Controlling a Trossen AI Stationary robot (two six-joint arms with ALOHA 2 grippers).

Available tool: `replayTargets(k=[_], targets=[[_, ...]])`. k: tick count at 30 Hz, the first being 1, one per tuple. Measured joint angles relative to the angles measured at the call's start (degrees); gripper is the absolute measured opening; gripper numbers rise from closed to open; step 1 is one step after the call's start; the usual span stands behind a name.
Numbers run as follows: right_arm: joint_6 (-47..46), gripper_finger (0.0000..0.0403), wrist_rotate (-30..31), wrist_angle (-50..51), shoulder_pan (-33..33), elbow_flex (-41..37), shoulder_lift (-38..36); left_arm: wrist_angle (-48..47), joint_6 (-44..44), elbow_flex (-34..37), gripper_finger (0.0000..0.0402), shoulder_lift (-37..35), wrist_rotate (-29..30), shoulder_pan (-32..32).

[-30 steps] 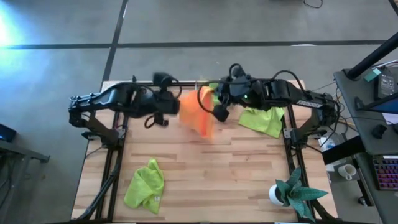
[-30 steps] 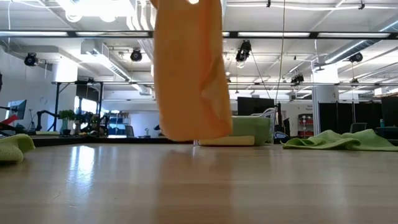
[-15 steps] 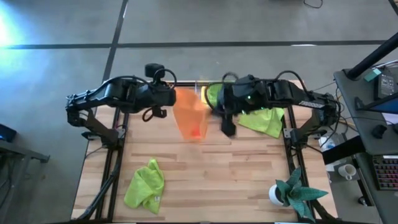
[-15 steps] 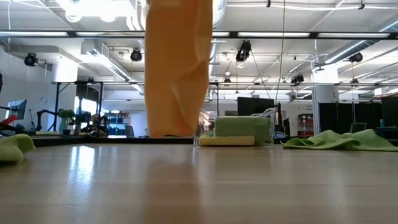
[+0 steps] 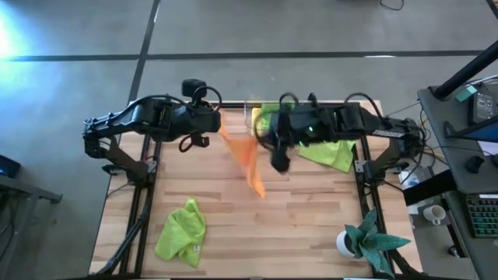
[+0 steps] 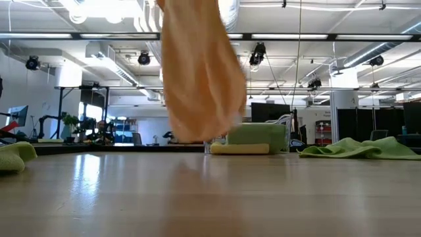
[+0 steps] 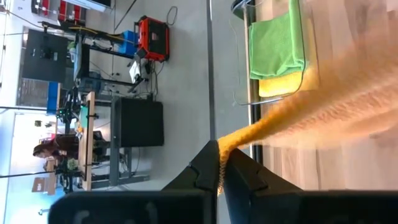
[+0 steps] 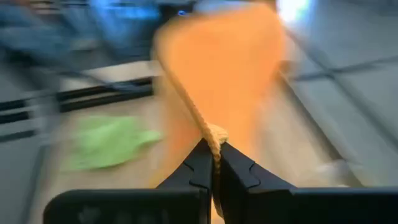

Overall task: Fold microfiber towels
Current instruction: Fold the orange microfiber cloth

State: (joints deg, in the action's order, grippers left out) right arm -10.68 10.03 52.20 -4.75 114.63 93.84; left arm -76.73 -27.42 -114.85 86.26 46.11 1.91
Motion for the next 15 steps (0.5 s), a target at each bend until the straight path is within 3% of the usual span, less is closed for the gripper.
replayTargets(k=[1,4,12,15], targets=[[0.14,0.0008,1.35,0.51,0.27,0.00,0.00,0.00,0.00,0.00,0.0000,0.00,0.02,0.00],[2.04,0.0008,-7.25,-0.96,0.83,0.12,0.00,-0.02,-0.02,0.00,0.0000,-0.02,0.07,0.00],[-1.75,0.0008,-5.11,0.85,0.44,0.16,0.02,-0.98,0.60,0.02,0.0000,-0.24,-0.17,0.62],[-5.76,0.0008,-6.53,1.67,-0.43,0.44,0.02,-3.52,3.89,0.02,0.0000,-0.24,-4.71,1.48]])
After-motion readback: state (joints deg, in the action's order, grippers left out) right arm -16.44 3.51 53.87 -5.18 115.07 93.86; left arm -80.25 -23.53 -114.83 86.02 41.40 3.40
